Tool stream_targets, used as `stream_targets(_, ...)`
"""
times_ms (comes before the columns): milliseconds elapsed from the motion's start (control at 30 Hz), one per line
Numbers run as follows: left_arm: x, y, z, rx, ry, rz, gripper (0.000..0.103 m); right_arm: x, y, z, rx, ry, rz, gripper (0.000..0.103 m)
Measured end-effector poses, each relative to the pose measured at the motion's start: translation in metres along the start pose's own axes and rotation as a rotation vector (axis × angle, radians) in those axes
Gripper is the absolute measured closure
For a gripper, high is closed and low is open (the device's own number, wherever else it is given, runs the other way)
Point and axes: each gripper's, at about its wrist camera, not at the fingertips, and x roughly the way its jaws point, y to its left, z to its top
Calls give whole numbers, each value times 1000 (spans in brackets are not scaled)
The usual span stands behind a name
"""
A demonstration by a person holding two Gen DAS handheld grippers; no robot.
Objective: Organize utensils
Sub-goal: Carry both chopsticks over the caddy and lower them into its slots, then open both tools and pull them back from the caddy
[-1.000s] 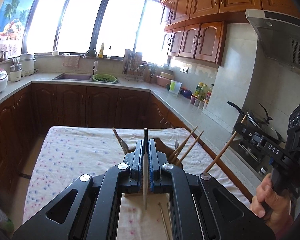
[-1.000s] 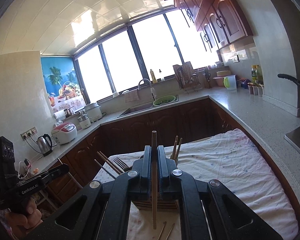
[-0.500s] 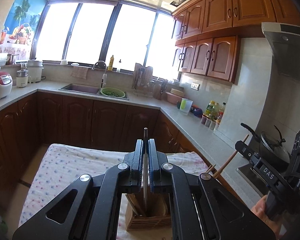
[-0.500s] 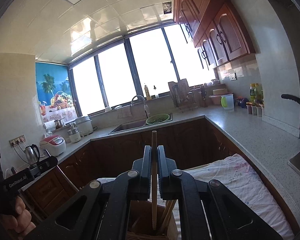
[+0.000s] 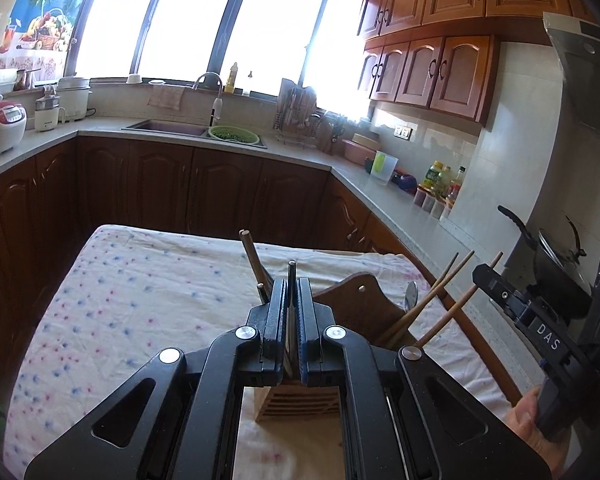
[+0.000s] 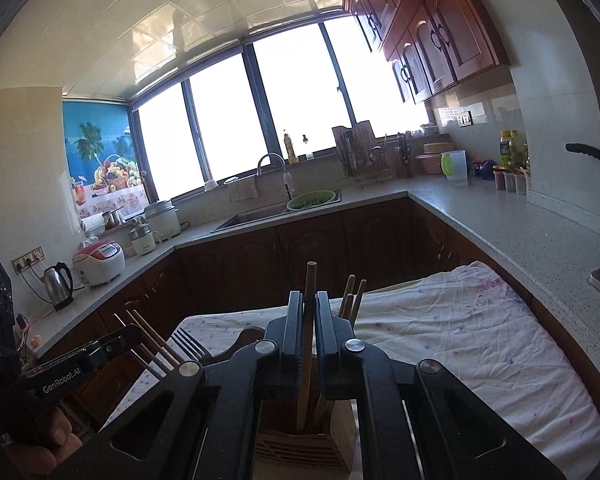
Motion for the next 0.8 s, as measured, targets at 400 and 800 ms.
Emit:
stream_targets(400, -4, 2, -5, 10, 6, -9, 99, 1, -9, -12, 23, 32, -22, 97)
stream_targets(800, -2, 2, -2, 8, 29, -14, 99, 0, -9, -11, 38, 48, -21, 96)
